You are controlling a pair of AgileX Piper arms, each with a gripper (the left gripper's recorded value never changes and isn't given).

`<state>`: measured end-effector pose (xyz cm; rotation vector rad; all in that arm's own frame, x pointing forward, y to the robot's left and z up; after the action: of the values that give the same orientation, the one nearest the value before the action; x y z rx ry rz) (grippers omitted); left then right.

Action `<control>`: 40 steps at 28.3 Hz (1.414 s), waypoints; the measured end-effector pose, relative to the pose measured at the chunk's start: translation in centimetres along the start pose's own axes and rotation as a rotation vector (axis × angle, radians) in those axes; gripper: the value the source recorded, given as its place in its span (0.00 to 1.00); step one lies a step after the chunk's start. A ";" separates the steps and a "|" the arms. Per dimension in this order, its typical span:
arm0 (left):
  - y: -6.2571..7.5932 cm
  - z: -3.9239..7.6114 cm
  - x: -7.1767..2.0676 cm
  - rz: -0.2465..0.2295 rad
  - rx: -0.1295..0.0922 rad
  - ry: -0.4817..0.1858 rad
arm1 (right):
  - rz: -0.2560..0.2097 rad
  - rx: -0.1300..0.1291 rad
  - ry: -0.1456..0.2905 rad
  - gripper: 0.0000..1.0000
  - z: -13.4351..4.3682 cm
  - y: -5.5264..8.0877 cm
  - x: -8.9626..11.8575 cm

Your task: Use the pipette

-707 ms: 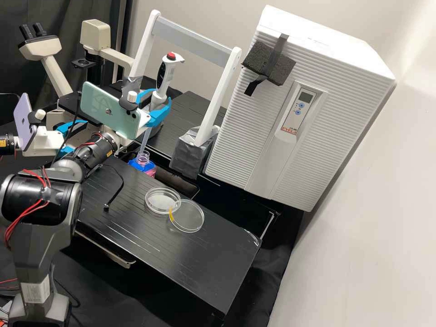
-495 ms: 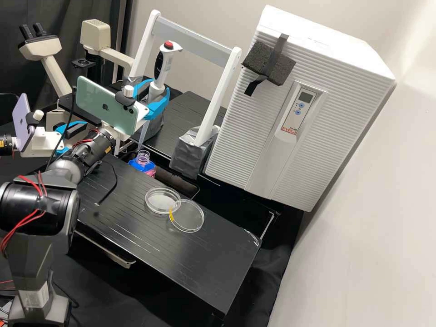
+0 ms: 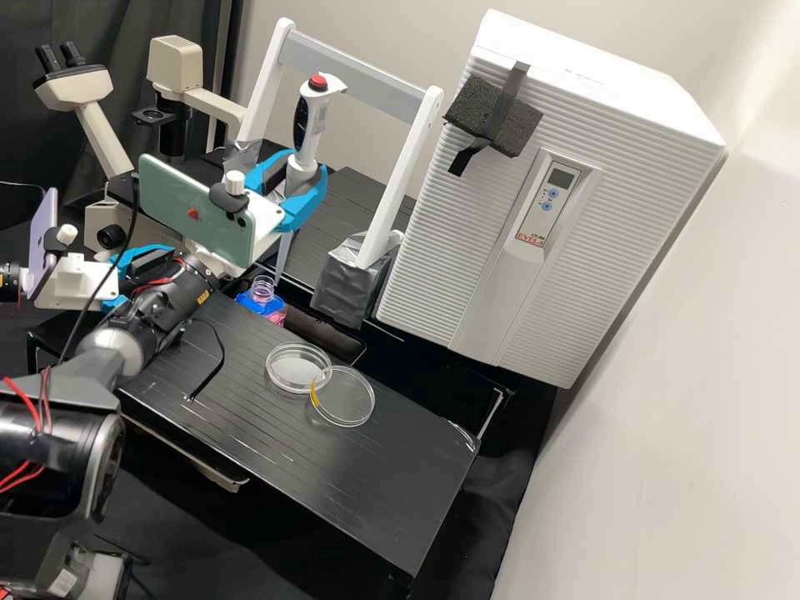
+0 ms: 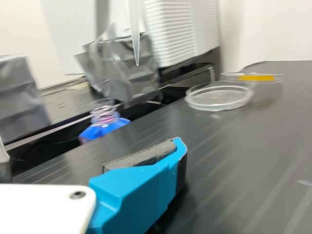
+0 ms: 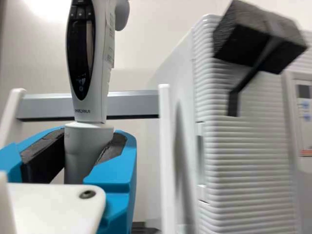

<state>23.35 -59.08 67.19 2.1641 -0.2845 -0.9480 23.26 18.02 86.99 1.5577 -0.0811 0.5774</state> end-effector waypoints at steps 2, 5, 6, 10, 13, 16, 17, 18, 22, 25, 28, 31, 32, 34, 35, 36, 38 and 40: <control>0.0 0.4 0.02 -0.002 0.005 -0.018 | 0.011 -0.027 -0.017 0.00 0.8 0.7 -0.6; 0.0 0.7 0.03 -0.002 0.005 -0.026 | 0.024 -0.056 -0.038 0.00 1.6 1.3 -1.2; 0.0 0.7 0.03 -0.002 0.005 -0.026 | 0.028 -0.069 -0.045 0.00 1.8 1.6 -1.5; 0.0 0.7 0.03 -0.002 0.005 -0.026 | 0.049 -0.095 -0.062 0.00 2.5 2.5 -2.3; 0.0 0.7 0.03 -0.002 0.005 -0.026 | 0.058 -0.115 -0.071 0.00 2.8 3.0 -2.8; -0.2 0.7 0.07 -0.006 0.005 -0.027 | 0.055 -0.114 -0.077 0.00 3.0 3.4 -3.5; -0.2 0.7 0.08 -0.007 0.005 -0.028 | 0.049 -0.113 -0.078 0.00 3.0 3.5 -3.6; -0.2 0.8 0.08 -0.007 0.005 -0.029 | 0.050 -0.117 -0.077 0.00 3.0 3.6 -3.8; -0.2 0.8 0.10 -0.009 0.005 -0.031 | 0.030 -0.131 -0.080 0.00 3.1 3.9 -4.6; -0.2 0.8 0.10 -0.009 0.005 -0.031 | 0.016 -0.131 -0.083 0.00 3.3 4.0 -5.2; -0.2 0.8 0.10 -0.009 0.005 -0.031 | 0.004 -0.131 -0.087 0.00 3.4 3.9 -5.5; -0.2 0.8 0.10 -0.009 0.005 -0.031 | -0.013 -0.132 -0.091 0.00 3.6 3.7 -5.7; -0.2 0.8 0.10 -0.009 0.005 -0.031 | -0.018 -0.131 -0.092 0.00 3.6 3.6 -5.8; -0.2 0.9 0.10 -0.009 0.005 -0.032 | -0.028 -0.132 -0.095 0.00 3.7 3.5 -5.8; -0.2 0.9 0.10 -0.009 0.005 -0.032 | -0.030 -0.132 -0.095 0.00 3.7 3.5 -5.8; -0.2 0.9 0.10 -0.009 0.006 -0.035 | -0.030 -0.132 -0.095 0.00 3.7 3.5 -5.8; -0.3 1.2 0.11 -0.009 0.010 -0.042 | -0.030 -0.132 -0.095 0.00 3.7 3.5 -5.8; -0.3 1.2 0.11 -0.009 0.011 -0.044 | -0.030 -0.132 -0.095 0.00 3.7 3.5 -5.8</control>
<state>22.53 -59.61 66.39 2.1582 -0.3020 -1.0027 18.00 12.52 88.02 1.4549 -0.1649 0.4653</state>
